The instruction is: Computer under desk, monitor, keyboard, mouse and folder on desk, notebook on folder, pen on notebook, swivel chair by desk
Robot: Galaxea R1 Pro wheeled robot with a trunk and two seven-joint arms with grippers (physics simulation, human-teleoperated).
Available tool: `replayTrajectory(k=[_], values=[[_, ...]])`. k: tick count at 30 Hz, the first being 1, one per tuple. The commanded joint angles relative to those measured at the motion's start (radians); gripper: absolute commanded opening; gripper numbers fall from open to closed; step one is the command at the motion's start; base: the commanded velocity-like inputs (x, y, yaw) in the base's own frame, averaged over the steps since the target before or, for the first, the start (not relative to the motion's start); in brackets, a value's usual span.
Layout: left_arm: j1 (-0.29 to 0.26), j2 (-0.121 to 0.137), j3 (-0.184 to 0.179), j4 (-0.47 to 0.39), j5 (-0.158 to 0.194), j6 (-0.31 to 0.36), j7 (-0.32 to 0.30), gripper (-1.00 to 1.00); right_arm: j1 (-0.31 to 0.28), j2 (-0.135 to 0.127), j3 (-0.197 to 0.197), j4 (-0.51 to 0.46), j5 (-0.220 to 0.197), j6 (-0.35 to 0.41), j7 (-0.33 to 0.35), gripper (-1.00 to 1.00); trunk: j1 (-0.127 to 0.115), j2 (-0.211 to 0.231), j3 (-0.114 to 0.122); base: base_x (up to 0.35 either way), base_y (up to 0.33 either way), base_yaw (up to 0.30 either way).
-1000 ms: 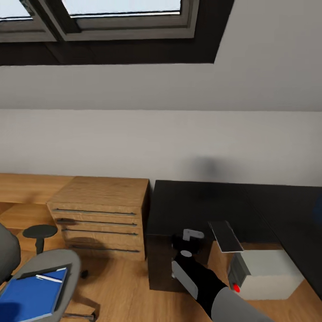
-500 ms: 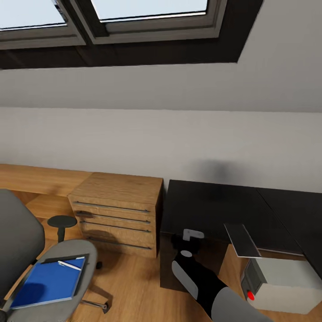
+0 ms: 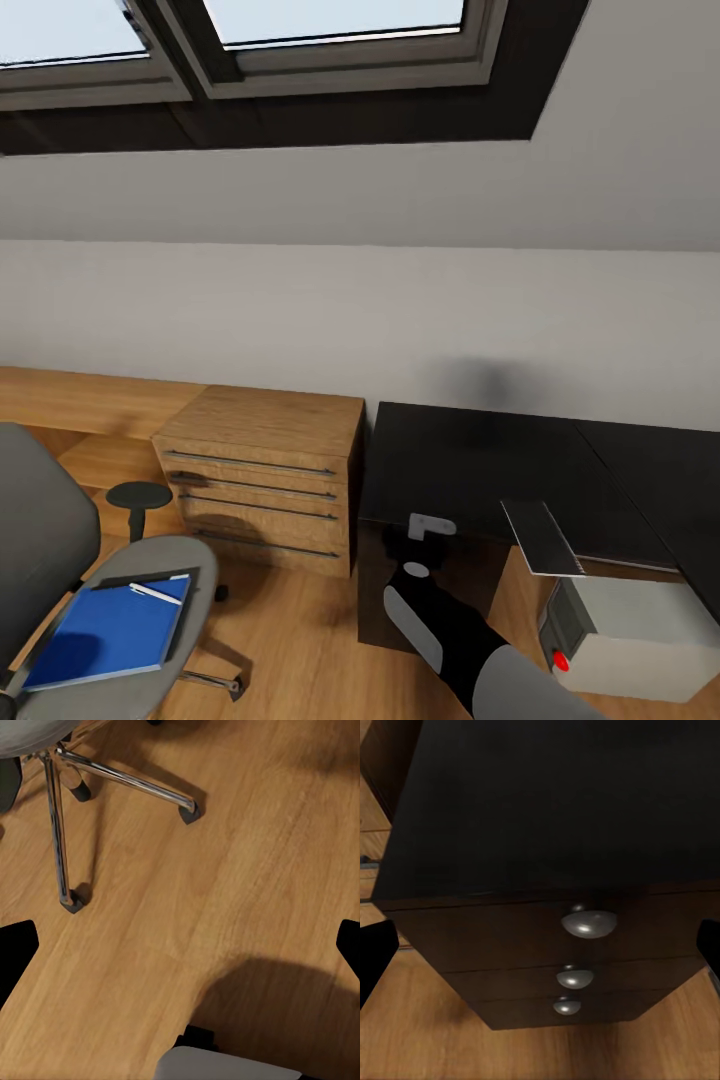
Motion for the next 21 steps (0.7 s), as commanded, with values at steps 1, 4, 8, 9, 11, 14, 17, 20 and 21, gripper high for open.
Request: replayTrajectory(k=[1, 4, 8, 9, 11, 14, 17, 20, 21], values=[[-0.001, 0.001, -0.009, 0.0, 0.009, -0.004, 0.006, 1.0, -0.001, 0.0, 0.006, -0.002, -0.005, 0.003, -0.007, 1.0, 0.0, -0.001, -0.001, 0.0, 0.0, 0.0], [-0.001, 0.001, -0.009, 0.0, 0.009, -0.004, 0.006, 1.0, -0.001, 0.0, 0.009, -0.002, -0.007, 0.002, -0.007, 1.0, 0.0, -0.001, -0.001, 0.0, 0.0, 0.032], [-0.001, 0.001, -0.009, 0.0, 0.009, -0.004, 0.006, 1.0, -0.001, 0.0, 0.011, -0.001, -0.007, 0.001, -0.008, 1.0, 0.0, -0.001, -0.001, 0.0, 0.0, 0.178], [-0.001, 0.001, -0.009, 0.0, 0.009, -0.004, 0.006, 1.0, -0.001, 0.0, 0.011, -0.001, -0.007, 0.001, -0.008, 1.0, 0.0, -0.001, -0.001, 0.0, 0.0, 0.226], [-0.001, 0.001, -0.009, 0.0, 0.009, -0.004, 0.006, 1.0, -0.001, 0.0, 0.011, -0.001, -0.006, 0.001, -0.008, 1.0, 0.0, -0.001, -0.001, 0.0, 0.0, 0.191], [-0.001, 0.001, -0.009, 0.0, 0.009, -0.004, 0.006, 1.0, -0.001, 0.0, 0.013, -0.002, -0.006, 0.001, -0.008, 1.0, 0.0, -0.001, -0.001, 0.0, 0.0, 0.1], [-0.001, 0.001, -0.009, 0.0, 0.009, -0.004, 0.006, 1.0, -0.001, 0.0, 0.022, -0.002, -0.006, 0.001, -0.007, 1.0, 0.0, -0.001, -0.001, 0.0, 0.0, 0.047], [-0.001, 0.001, -0.009, 0.0, 0.009, -0.004, 0.006, 1.0, -0.001, 0.0, 0.073, -0.002, -0.005, 0.0, -0.008, 1.0, 0.0, -0.001, -0.001, 0.0, 0.0, 0.01], [-0.001, 0.001, -0.009, 0.0, 0.009, -0.004, 0.006, 1.0, -0.001, 0.0, 0.081, -0.002, -0.005, 0.0, -0.008, 1.0, 0.0, -0.001, -0.001, 0.0, 0.0, 0.006]])
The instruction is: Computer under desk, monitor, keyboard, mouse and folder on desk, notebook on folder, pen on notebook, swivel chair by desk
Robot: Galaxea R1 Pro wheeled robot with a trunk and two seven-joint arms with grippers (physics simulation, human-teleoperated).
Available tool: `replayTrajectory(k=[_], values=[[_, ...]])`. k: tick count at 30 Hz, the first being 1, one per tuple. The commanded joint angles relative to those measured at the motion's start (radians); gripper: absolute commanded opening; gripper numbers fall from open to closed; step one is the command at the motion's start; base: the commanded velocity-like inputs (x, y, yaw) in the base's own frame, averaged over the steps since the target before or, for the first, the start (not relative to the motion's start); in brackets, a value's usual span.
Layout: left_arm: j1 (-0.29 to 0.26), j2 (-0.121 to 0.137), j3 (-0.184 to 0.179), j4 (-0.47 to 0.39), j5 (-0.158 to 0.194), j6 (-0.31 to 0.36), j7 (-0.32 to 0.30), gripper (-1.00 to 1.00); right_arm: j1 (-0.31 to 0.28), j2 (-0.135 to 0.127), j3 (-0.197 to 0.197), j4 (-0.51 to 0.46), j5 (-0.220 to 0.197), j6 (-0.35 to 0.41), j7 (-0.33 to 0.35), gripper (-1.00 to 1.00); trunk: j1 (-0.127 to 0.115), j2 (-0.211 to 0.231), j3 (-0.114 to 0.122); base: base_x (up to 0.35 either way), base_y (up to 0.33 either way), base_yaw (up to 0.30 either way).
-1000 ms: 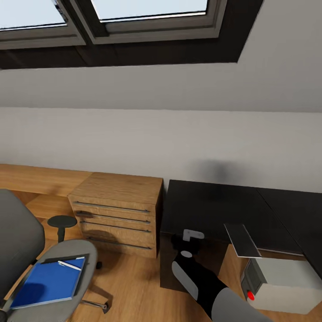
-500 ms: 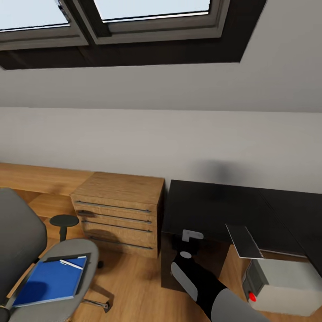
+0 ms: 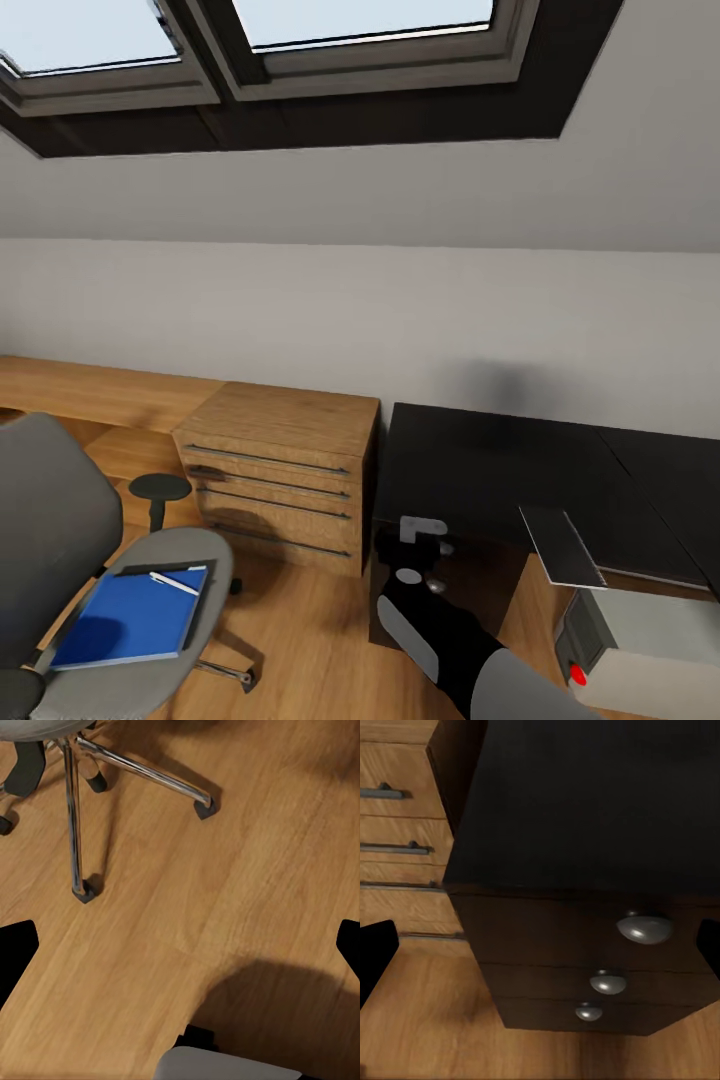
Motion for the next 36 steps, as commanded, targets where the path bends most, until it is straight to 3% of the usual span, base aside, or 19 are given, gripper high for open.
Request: replayTrajectory(k=[1, 4, 36], values=[[-0.001, 0.001, -0.009, 0.0, 0.009, -0.004, 0.006, 1.0, -0.001, -0.001, 0.019, -0.002, -0.005, 0.002, -0.008, 1.0, 0.0, -0.001, -0.001, 0.0, 0.0, 0.004], [-0.001, 0.001, -0.009, 0.0, 0.009, -0.004, 0.006, 1.0, -0.001, -0.001, 0.043, -0.006, -0.006, 0.002, -0.009, 1.0, 0.0, -0.001, -0.001, 0.0, 0.0, 0.035], [-0.001, 0.001, -0.006, 0.0, 0.009, -0.005, 0.007, 1.0, -0.001, -0.001, 0.044, -0.005, -0.006, 0.0, -0.009, 1.0, 0.0, -0.001, -0.001, 0.0, 0.0, 0.266]])
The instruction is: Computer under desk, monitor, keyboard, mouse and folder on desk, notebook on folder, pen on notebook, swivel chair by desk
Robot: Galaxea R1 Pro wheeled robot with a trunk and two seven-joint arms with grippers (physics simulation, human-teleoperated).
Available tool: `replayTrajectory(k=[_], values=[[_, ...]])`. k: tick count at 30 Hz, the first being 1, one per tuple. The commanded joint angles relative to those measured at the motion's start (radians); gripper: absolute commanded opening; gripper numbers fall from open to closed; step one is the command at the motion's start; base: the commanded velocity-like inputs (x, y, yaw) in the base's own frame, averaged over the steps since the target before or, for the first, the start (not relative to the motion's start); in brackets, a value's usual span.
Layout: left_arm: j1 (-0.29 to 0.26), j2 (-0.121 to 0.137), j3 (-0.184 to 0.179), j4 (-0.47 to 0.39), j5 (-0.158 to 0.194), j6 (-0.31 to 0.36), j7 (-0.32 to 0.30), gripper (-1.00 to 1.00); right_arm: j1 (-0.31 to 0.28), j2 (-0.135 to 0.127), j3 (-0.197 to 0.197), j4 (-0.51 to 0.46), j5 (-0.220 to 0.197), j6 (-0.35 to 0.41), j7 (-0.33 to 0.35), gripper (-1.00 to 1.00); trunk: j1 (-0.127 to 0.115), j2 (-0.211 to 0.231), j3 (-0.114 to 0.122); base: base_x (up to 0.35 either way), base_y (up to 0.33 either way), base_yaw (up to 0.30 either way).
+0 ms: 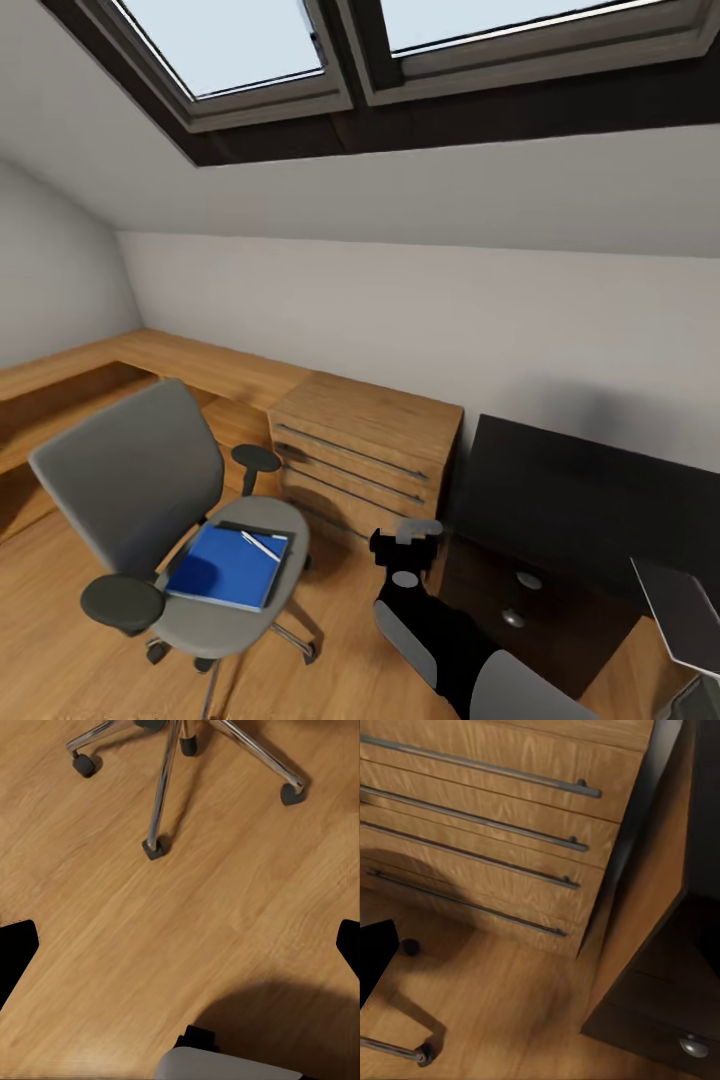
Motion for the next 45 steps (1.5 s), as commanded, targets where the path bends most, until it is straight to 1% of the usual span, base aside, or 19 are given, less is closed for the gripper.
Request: replayTrajectory(k=[1, 19, 23, 25, 27, 32, 39, 43, 44, 45], values=[[-0.001, 0.001, -0.008, 0.001, 0.009, -0.004, 0.006, 1.0, -0.001, -0.001, 0.005, -0.001, -0.006, 0.002, -0.007, 1.0, 0.0, -0.001, -0.001, 0.0, 0.0, 0.279], [-0.001, 0.001, -0.007, 0.001, 0.01, -0.005, 0.007, 1.0, -0.001, -0.001, 0.006, 0.002, -0.006, 0.002, -0.006, 1.0, 0.0, -0.001, -0.001, 0.0, 0.0, 0.279], [-0.001, 0.001, -0.006, 0.001, 0.015, -0.006, 0.008, 1.0, -0.001, -0.001, 0.006, 0.004, -0.006, 0.002, -0.006, 1.0, 0.0, -0.001, -0.001, 0.0, 0.0, 0.279], [-0.001, 0.001, -0.001, 0.001, 0.021, -0.007, 0.008, 1.0, -0.001, -0.001, 0.007, 0.004, -0.006, 0.002, -0.006, 1.0, 0.0, -0.001, -0.001, 0.0, 0.0, 0.279], [-0.001, 0.001, 0.012, 0.001, 0.027, -0.007, 0.008, 1.0, -0.001, -0.001, 0.007, 0.005, -0.006, 0.002, -0.006, 1.0, 0.0, -0.001, -0.001, 0.0, 0.0, 0.276], [-0.001, 0.002, 0.023, 0.001, 0.03, -0.007, 0.007, 1.0, -0.001, -0.001, 0.008, 0.005, -0.006, 0.003, -0.003, 1.0, 0.0, -0.001, -0.001, 0.0, 0.0, 0.135], [-0.001, 0.002, 0.027, 0.001, 0.032, -0.007, 0.008, 1.0, -0.001, -0.001, 0.008, 0.005, -0.005, 0.002, 0.002, 1.0, 0.0, -0.001, -0.001, 0.0, 0.0, 0.024], [-0.001, 0.002, 0.027, 0.001, 0.031, -0.007, 0.008, 1.0, -0.001, -0.001, 0.023, 0.004, -0.004, 0.001, 0.002, 1.0, 0.0, -0.001, -0.001, 0.0, 0.0, 0.003], [-0.001, 0.002, 0.027, 0.001, 0.031, -0.007, 0.008, 1.0, -0.001, -0.001, 0.036, 0.003, -0.004, -0.001, 0.001, 1.0, 0.0, -0.001, -0.001, 0.0, 0.0, 0.001], [-0.001, 0.002, 0.027, 0.001, 0.031, -0.006, 0.008, 1.0, -0.001, -0.001, 0.06, 0.003, -0.004, -0.004, 0.0, 1.0, 0.0, -0.001, -0.001, 0.0, 0.0, 0.0]])
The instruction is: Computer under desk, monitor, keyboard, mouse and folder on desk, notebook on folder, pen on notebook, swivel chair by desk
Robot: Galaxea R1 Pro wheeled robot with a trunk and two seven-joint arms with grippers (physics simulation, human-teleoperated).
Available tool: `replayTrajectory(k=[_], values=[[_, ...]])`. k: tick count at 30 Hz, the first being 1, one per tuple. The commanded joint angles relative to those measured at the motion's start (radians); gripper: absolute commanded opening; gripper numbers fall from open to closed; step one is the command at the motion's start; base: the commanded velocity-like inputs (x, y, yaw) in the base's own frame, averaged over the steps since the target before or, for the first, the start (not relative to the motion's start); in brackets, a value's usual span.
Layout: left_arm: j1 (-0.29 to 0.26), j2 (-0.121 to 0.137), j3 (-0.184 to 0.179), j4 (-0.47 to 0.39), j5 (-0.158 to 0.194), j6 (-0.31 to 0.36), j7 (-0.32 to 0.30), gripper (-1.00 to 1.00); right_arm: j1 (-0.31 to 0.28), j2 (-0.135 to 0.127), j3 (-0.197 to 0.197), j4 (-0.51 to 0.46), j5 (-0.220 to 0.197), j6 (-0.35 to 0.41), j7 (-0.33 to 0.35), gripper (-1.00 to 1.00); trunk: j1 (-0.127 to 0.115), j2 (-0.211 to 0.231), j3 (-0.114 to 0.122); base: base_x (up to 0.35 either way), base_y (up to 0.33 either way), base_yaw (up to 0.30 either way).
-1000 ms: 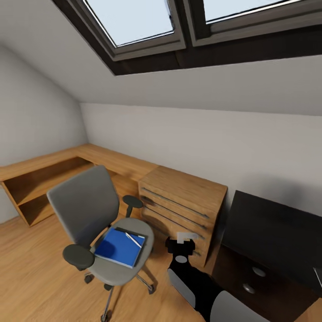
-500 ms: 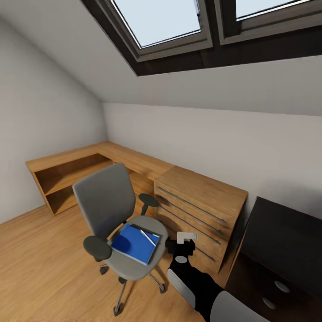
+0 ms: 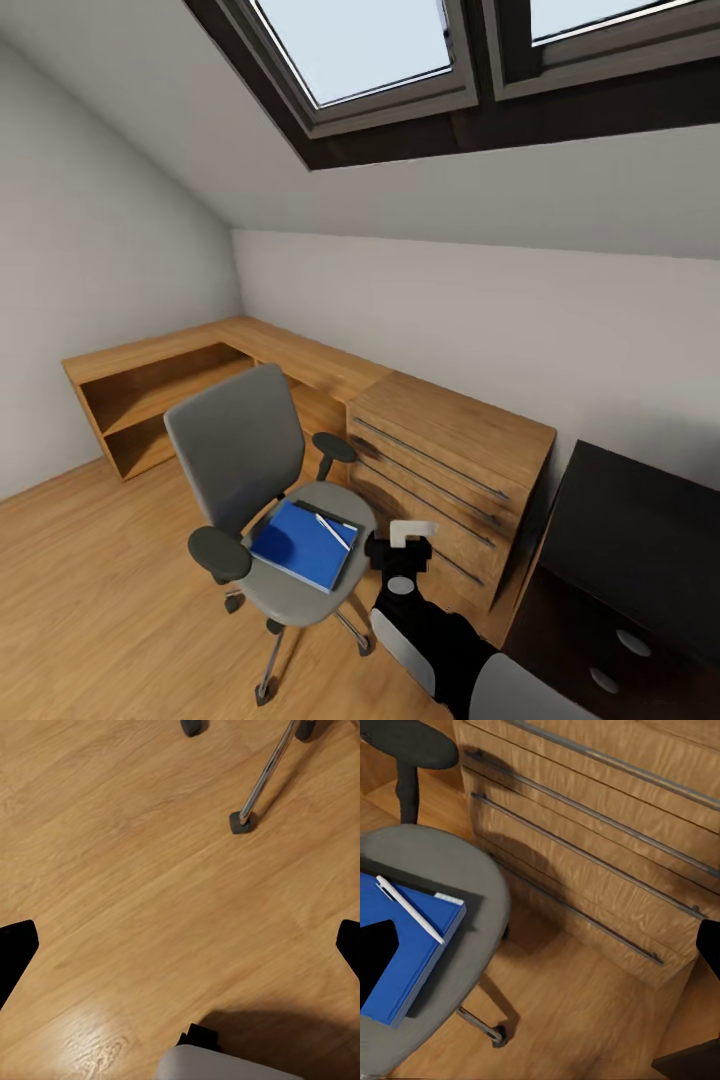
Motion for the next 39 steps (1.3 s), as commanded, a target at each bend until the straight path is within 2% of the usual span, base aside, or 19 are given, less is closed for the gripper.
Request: replayTrajectory(k=[1, 11, 15, 23, 25, 26, 27, 29, 31, 32, 33, 34, 35, 36, 38, 39], values=[[-0.001, 0.002, -0.007, 0.0, 0.008, -0.001, 0.006, 1.0, -0.002, 0.0, 0.035, -0.001, -0.007, -0.003, -0.008, 1.0, 0.0, -0.001, -0.001, 0.0, 0.0, 0.006], [-0.001, 0.003, -0.009, 0.001, 0.01, 0.003, 0.002, 1.0, -0.002, -0.001, 0.041, -0.001, -0.007, -0.006, -0.008, 1.0, 0.0, -0.001, -0.001, 0.0, 0.0, 0.208], [-0.001, 0.011, -0.008, 0.0, 0.015, 0.002, 0.001, 1.0, -0.002, -0.001, 0.041, -0.001, -0.007, -0.006, -0.009, 1.0, 0.0, -0.001, -0.001, 0.0, 0.0, 0.272], [-0.001, 0.027, -0.005, -0.014, 0.068, 0.002, -0.002, 1.0, -0.002, -0.001, 0.041, -0.001, -0.007, -0.005, -0.01, 1.0, 0.0, -0.001, -0.001, 0.0, 0.0, 0.274], [-0.001, 0.044, -0.004, -0.032, 0.076, 0.0, -0.004, 1.0, -0.002, -0.001, 0.041, -0.001, -0.007, -0.005, -0.01, 1.0, 0.0, -0.001, -0.001, 0.0, 0.0, 0.275], [-0.001, 0.061, -0.002, -0.048, 0.084, -0.001, -0.005, 1.0, -0.002, -0.001, 0.041, -0.001, -0.007, -0.005, -0.01, 1.0, 0.0, -0.001, -0.001, 0.0, 0.0, 0.275], [-0.001, 0.082, 0.003, -0.068, 0.101, -0.002, -0.006, 1.0, -0.002, -0.001, 0.041, -0.001, -0.007, -0.005, -0.01, 1.0, 0.0, -0.001, -0.001, 0.0, 0.0, 0.275], [-0.001, 0.107, 0.017, -0.095, 0.134, -0.001, -0.008, 1.0, -0.002, -0.001, 0.041, -0.001, -0.007, -0.005, -0.01, 1.0, 0.0, -0.001, -0.001, 0.0, 0.0, 0.275], [-0.001, 0.158, 0.051, -0.188, 0.229, 0.012, -0.014, 1.0, -0.002, -0.001, 0.041, -0.002, -0.007, -0.005, -0.01, 1.0, 0.0, -0.001, -0.001, 0.0, 0.0, 0.275], [-0.001, 0.184, 0.064, -0.31, 0.291, 0.07, -0.019, 1.0, -0.002, -0.002, 0.04, -0.002, -0.006, -0.005, -0.01, 1.0, 0.0, -0.001, -0.001, 0.0, 0.0, 0.275], [0.004, 0.201, 0.071, -0.457, 0.325, 0.184, -0.021, 1.0, -0.002, -0.002, 0.04, -0.001, -0.006, -0.005, -0.009, 1.0, 0.0, -0.001, -0.001, 0.0, 0.0, 0.275], [0.017, 0.208, 0.075, -0.561, 0.337, 0.276, -0.019, 1.0, -0.002, -0.002, 0.039, -0.001, -0.006, -0.006, -0.009, 1.0, 0.0, -0.001, -0.001, 0.0, 0.0, 0.275], [0.048, 0.214, 0.078, -0.722, 0.346, 0.403, -0.012, 1.0, -0.002, -0.004, 0.039, -0.001, -0.005, -0.006, -0.01, 1.0, 0.0, -0.001, -0.001, 0.0, 0.0, 0.263], [0.095, 0.213, 0.079, -1.05, 0.357, 0.598, 0.058, 1.0, -0.002, -0.007, 0.038, -0.003, -0.001, -0.005, -0.012, 1.0, 0.0, -0.001, -0.001, 0.0, 0.0, 0.054], [0.1, 0.212, 0.078, -1.126, 0.36, 0.669, 0.083, 1.0, -0.002, -0.01, 0.037, -0.004, 0.0, -0.005, -0.01, 1.0, 0.0, -0.001, -0.001, 0.0, 0.0, 0.031], [0.104, 0.206, 0.08, -1.222, 0.364, 0.802, 0.105, 1.0, -0.002, -0.043, 0.033, -0.006, 0.003, -0.006, -0.006, 1.0, 0.0, -0.001, -0.001, 0.0, 0.0, 0.005]])
